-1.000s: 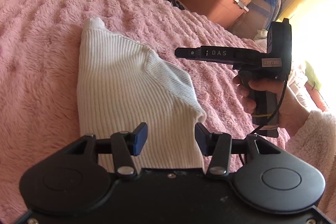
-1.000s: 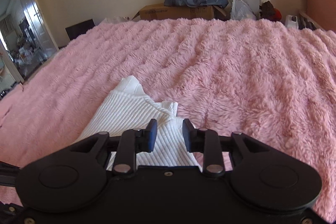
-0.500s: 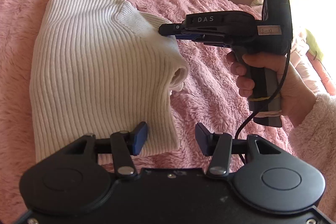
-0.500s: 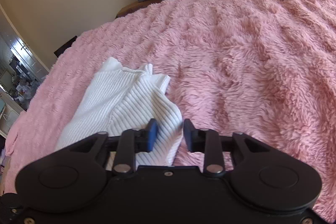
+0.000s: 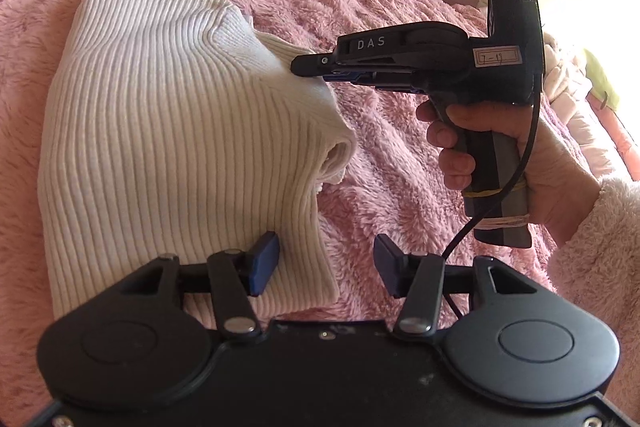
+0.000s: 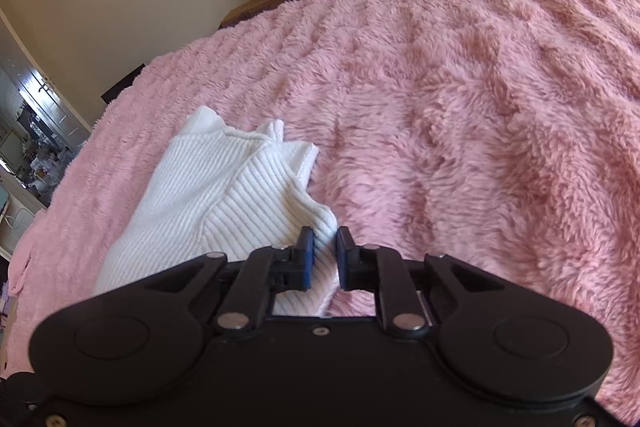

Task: Fold small clothes

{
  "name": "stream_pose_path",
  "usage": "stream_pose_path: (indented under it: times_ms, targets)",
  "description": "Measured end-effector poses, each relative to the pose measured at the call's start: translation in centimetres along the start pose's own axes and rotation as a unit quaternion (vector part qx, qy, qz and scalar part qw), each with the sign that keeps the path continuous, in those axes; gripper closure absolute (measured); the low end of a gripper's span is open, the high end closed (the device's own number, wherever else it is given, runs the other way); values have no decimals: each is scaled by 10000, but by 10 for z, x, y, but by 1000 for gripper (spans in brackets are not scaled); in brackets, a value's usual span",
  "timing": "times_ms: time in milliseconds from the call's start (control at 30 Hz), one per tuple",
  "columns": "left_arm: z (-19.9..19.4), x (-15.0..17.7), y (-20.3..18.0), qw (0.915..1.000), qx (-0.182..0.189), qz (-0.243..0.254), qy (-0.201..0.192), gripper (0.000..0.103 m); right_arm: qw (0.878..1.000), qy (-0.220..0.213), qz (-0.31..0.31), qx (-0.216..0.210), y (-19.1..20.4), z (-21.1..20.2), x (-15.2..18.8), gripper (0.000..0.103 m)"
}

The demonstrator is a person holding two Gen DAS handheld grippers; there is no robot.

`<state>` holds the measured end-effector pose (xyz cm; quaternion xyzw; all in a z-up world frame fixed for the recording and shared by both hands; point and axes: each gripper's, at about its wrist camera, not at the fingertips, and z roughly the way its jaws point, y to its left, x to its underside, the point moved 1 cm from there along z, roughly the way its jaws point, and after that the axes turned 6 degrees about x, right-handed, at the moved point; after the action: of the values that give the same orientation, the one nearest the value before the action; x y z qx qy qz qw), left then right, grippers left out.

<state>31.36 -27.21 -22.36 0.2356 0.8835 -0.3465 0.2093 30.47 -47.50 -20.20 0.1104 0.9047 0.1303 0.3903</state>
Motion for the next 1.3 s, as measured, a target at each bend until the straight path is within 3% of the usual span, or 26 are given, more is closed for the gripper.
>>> stream_pose_path:
  times_ms: [133,267,367,500,600,667,767,1167,1267,1300]
  targets:
    - [-12,-3,0,9999,86,-126,-53,49,9998,-143,100,-85,0,-11,1,84]
    - [-50,-9,-2,9990,83,-97,-421,49,9980,-507,-380,2,22,-43,0,84]
    - [-79,-15,8,9960,12,-292,-842,48,9941,-850,-621,-254,44,-72,5,84]
    - [-97,-26,32,9918,-184,-594,-1120,48,9909,-752,-955,-582,71,-85,24,84]
    - [-94,-33,48,9906,-285,-788,-1084,48,9885,-595,-1340,-364,85,-81,42,84]
    - [-89,-33,55,9907,-438,-838,-976,48,9870,-449,-1544,32,89,-73,50,84]
    - [-81,-30,58,9911,-475,-818,-932,48,9863,-286,-1595,318,86,-65,56,84]
    - [-64,-30,69,9906,-433,-907,-924,45,9944,-151,-1034,141,66,-48,62,84]
    - [-76,-35,67,9912,-276,-864,-959,45,9951,-180,-975,24,67,-55,57,76]
    - [-82,-37,68,9914,-182,-844,-983,45,9952,-221,-944,-111,68,-61,54,66]
